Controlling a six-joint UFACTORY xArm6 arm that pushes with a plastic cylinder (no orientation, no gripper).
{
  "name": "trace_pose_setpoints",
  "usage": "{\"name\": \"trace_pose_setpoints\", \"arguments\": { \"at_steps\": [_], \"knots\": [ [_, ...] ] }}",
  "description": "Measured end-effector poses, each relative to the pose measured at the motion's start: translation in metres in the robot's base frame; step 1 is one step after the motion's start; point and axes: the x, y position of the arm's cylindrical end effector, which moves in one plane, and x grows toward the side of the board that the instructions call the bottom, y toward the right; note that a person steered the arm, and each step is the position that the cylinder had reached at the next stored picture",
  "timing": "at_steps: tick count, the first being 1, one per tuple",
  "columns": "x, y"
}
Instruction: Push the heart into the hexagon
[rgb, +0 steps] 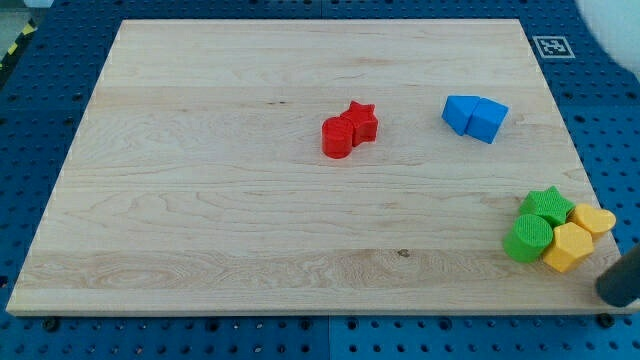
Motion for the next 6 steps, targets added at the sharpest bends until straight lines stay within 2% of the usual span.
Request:
{"name": "trace_pose_setpoints", "arguments": {
  "at_steps": [1,2,3,4,5,6],
  "knots": [
    [-0.011,0.030],
    [-0.041,0.053],
    [-0.095,0.049],
    [-0.077,0.020],
    [-0.108,-0.011],
    [-0.095,-0.013]
  ]
}}
